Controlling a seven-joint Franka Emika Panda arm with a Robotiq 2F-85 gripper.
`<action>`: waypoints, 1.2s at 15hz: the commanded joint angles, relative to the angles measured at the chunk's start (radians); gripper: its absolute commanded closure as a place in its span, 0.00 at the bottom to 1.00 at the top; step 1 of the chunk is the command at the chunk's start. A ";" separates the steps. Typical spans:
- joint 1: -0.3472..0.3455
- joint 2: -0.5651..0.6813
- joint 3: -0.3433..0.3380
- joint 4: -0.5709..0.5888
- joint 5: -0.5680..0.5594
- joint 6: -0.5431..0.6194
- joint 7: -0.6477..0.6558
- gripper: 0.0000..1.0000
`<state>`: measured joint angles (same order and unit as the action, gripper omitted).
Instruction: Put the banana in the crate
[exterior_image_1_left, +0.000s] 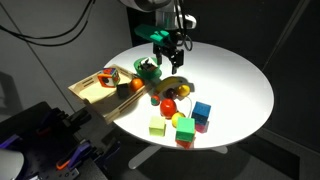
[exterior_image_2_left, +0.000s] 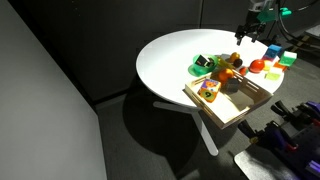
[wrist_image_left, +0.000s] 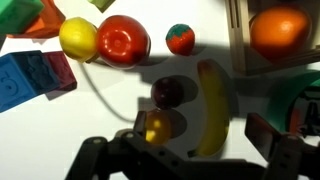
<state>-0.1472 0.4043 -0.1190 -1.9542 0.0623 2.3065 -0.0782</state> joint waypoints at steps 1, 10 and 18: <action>0.003 0.072 0.007 0.079 0.004 -0.052 0.066 0.00; 0.038 0.191 0.006 0.156 -0.029 -0.033 0.123 0.00; 0.063 0.259 0.008 0.214 -0.098 -0.004 0.095 0.00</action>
<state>-0.0888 0.6282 -0.1115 -1.7864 -0.0036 2.3013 0.0170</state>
